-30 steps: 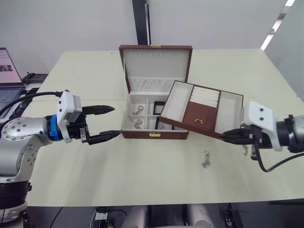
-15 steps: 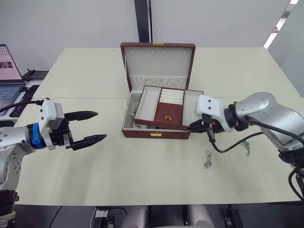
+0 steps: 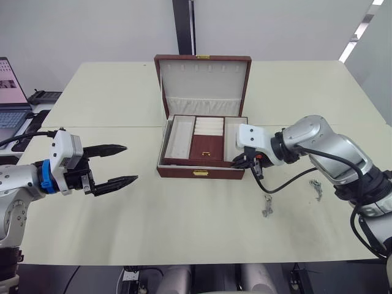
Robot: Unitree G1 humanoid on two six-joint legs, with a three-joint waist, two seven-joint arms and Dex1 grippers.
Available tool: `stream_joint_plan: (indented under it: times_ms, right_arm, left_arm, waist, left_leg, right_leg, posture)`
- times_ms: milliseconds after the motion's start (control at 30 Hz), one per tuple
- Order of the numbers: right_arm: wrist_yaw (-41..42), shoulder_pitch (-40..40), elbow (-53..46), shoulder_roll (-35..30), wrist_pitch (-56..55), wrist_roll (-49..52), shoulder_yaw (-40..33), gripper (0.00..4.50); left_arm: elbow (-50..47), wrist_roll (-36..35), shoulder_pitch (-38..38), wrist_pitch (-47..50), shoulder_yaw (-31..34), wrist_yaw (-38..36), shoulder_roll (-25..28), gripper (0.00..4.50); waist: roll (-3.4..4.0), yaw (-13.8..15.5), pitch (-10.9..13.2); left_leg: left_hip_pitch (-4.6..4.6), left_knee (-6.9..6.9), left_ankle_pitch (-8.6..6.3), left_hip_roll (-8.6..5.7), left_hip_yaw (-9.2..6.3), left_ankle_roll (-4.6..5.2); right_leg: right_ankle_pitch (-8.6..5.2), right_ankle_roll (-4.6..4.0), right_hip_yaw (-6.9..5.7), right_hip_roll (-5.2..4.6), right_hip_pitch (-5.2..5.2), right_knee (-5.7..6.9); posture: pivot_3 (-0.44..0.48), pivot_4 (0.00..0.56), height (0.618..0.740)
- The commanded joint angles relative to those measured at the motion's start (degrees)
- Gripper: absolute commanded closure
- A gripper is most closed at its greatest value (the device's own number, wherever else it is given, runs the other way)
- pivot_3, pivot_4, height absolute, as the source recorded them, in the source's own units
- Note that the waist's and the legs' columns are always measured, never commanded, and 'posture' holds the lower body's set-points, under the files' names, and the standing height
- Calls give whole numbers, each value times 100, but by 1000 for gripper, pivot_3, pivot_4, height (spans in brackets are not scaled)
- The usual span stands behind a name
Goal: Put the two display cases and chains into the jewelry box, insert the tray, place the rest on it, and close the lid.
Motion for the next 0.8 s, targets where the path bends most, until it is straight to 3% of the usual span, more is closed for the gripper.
stream_joint_plan:
  times_ms: [33, 800]
  right_arm:
    - [69, -229, 12, 143, -154, -143, -41, 4480]
    - [402, -306, 292, 579, -293, -538, 109, 4480]
  left_arm:
    - [-190, -81, -122, 48, 102, 35, 115, 0]
    - [-578, -79, -171, 299, -113, 309, 5, 0]
  waist:
    - [0, -2, 0]
    - [0, -92, 0]
  left_leg:
    - [0, 0, 0, -1, 0, 0]
    - [-1, -1, 1, -1, 0, -2]
  right_leg:
    - [0, 0, 0, 1, 0, 1]
    - [1, -2, 3, 1, -9, 5]
  posture:
    - [0, 150, 740]
    - [0, 150, 740]
